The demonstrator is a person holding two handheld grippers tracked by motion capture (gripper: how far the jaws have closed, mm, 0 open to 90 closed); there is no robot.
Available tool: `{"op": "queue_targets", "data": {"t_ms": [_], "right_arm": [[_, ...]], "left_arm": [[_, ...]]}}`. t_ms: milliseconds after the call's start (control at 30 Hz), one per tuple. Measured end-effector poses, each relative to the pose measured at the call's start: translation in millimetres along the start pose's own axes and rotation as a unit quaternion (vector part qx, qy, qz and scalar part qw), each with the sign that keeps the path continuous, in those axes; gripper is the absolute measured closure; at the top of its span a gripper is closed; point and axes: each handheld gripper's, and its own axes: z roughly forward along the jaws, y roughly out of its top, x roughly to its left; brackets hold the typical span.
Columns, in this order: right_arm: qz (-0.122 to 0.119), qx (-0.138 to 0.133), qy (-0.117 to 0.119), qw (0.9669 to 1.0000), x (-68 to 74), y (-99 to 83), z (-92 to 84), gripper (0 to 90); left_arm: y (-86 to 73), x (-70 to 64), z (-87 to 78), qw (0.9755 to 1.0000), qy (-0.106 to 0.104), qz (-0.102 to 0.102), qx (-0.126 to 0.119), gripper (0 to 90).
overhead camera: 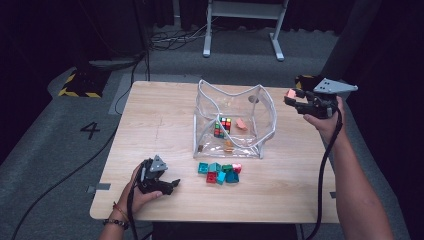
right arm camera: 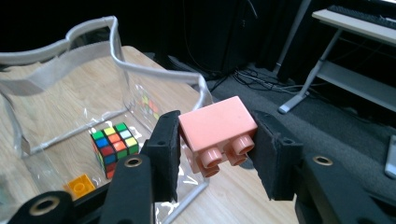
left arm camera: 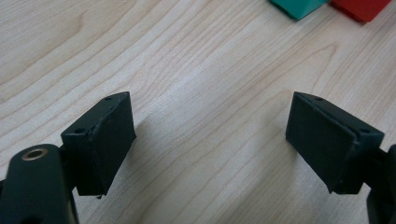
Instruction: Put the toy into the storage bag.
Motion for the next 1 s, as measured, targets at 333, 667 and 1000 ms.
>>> {"op": "queue_targets", "data": {"t_ms": [333,667,1000], "right_arm": [[-0.014,-0.011,0.021,0.9996,13.4,27.8,8.5,55.0],[-0.029,-0.007,0.050,0.9983,32.0,38.6,25.9,55.1],[-0.059,0.015,0.087,0.9944,52.9,46.2,49.1,55.0]], "left_arm": [[0.1,0.2,0.1,1.0000,-0.001,0.001,-0.001,15.7],[0.0,0.1,0.0,1.0000,0.000,0.000,0.000,15.7],[0.0,0.1,0.0,1.0000,0.000,0.001,0.000,15.7]]}}
